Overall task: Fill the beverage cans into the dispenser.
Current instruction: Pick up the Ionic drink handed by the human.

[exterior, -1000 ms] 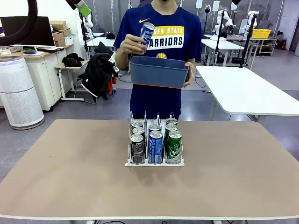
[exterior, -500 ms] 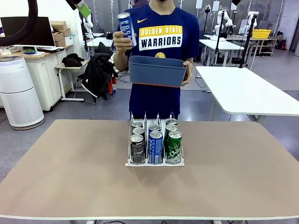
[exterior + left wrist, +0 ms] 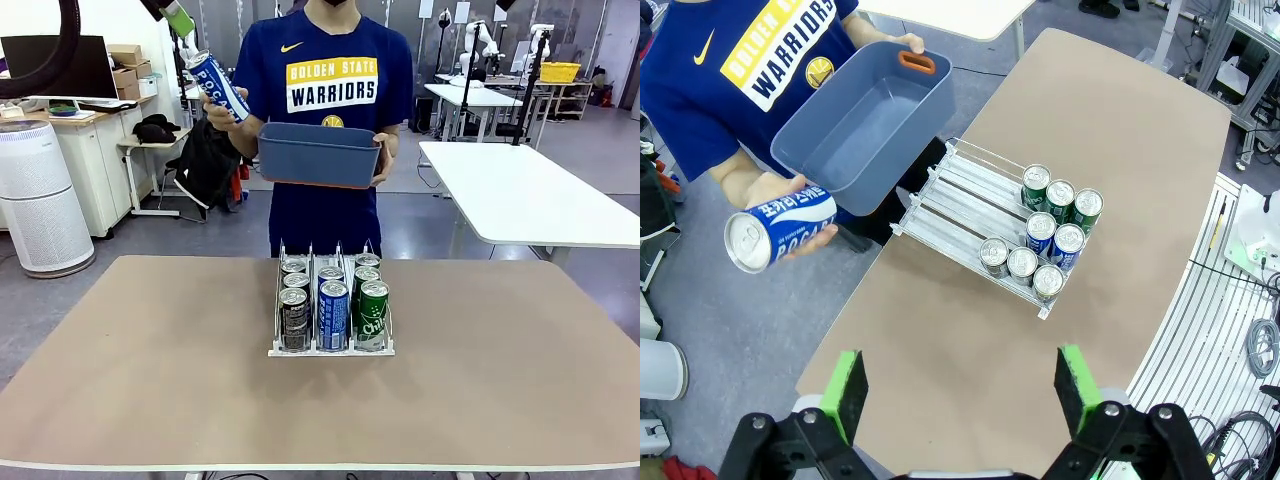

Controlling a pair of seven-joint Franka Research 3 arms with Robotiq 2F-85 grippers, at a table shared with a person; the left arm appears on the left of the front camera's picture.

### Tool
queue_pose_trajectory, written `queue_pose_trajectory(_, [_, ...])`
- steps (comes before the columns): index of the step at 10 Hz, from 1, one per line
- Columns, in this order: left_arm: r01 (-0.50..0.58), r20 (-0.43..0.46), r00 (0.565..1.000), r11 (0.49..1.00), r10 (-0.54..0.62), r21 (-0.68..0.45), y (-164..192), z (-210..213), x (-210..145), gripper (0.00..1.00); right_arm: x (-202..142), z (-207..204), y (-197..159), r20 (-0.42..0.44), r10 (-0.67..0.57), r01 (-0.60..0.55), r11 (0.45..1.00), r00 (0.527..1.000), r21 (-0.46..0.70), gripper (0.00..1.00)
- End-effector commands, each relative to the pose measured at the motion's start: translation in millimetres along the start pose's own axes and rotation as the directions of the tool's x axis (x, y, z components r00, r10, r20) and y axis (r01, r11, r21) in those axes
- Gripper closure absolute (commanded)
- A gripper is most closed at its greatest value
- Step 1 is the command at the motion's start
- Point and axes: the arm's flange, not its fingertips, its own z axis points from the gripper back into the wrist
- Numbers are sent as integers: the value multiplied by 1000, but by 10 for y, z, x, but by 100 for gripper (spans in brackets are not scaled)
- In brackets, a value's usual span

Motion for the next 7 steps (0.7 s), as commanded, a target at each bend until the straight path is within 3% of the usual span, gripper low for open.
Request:
queue_pose_trajectory(1, [1, -2, 1000, 1000, -1, 4, -9, -1, -13, 0, -8, 2, -3, 0, -6, 6, 1000, 1000, 11, 0])
queue_pose_trajectory(7, [1, -2, 1000, 1000, -1, 4, -9, -1, -13, 0, -8, 2, -3, 0, -6, 6, 1000, 1000, 11, 0])
